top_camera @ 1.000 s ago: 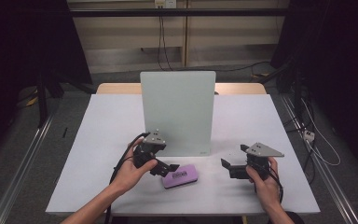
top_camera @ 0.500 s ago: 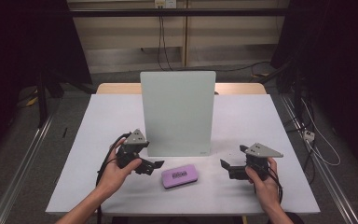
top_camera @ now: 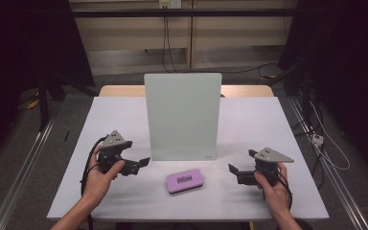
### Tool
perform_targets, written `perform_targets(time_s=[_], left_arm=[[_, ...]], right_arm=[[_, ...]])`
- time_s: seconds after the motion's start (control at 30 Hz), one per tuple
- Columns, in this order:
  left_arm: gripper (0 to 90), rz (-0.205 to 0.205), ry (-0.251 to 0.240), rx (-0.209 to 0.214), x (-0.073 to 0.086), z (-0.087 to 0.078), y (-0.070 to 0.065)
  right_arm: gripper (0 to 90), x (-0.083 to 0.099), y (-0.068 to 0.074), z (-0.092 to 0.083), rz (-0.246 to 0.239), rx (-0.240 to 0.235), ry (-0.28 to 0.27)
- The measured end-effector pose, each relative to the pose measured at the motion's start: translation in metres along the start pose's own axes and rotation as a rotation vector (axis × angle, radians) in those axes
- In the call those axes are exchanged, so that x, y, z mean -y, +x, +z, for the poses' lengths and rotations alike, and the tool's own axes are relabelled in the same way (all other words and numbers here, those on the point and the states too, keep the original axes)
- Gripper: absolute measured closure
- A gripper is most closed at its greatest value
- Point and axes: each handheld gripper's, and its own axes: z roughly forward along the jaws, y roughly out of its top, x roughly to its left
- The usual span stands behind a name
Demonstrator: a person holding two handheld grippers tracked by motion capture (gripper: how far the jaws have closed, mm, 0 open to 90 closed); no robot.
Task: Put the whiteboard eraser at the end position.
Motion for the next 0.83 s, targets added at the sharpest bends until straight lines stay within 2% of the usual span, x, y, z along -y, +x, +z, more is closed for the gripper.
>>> perform_targets(time_s=[0.03, 0.1, 0.27, 0.33, 0.43, 0.53, 0.6, 0.73, 0.83], left_arm=[[6.6, 0.009, 0.000, -0.003, 0.003, -0.002, 0.002], [6.6, -0.002, 0.010, -0.017, 0.007, -0.004, 0.003], [6.5, 0.022, 0.030, -0.039, 0.018, -0.012, 0.005], [6.5, 0.006, 0.017, -0.045, 0.023, -0.014, 0.005], [6.5, 0.006, 0.011, -0.083, 0.031, -0.017, 0.005], [6.5, -0.027, 0.006, -0.070, 0.040, -0.016, 0.007], [6.6, -0.032, 0.010, -0.090, 0.045, -0.016, 0.009], [6.5, -0.078, -0.004, -0.095, 0.055, -0.019, 0.014], [6.5, -0.088, -0.014, -0.104, 0.056, -0.020, 0.016]], right_arm=[[4.6, 0.000, 0.000, 0.000, 0.001, -0.001, 0.001], [4.6, 0.000, 0.000, 0.000, 0.001, 0.001, 0.002], [4.6, 0.001, 0.000, -0.001, 0.003, 0.004, 0.005], [4.6, 0.001, 0.000, -0.001, 0.003, 0.005, 0.007], [4.6, 0.002, 0.000, -0.001, 0.005, 0.004, 0.008], [4.6, 0.002, 0.000, -0.002, 0.011, 0.005, 0.008], [4.7, 0.002, 0.000, -0.003, 0.010, 0.007, 0.007], [4.7, 0.002, 0.001, -0.004, 0.009, 0.005, 0.005], [4.7, 0.002, 0.000, -0.003, 0.012, 0.006, 0.006]])
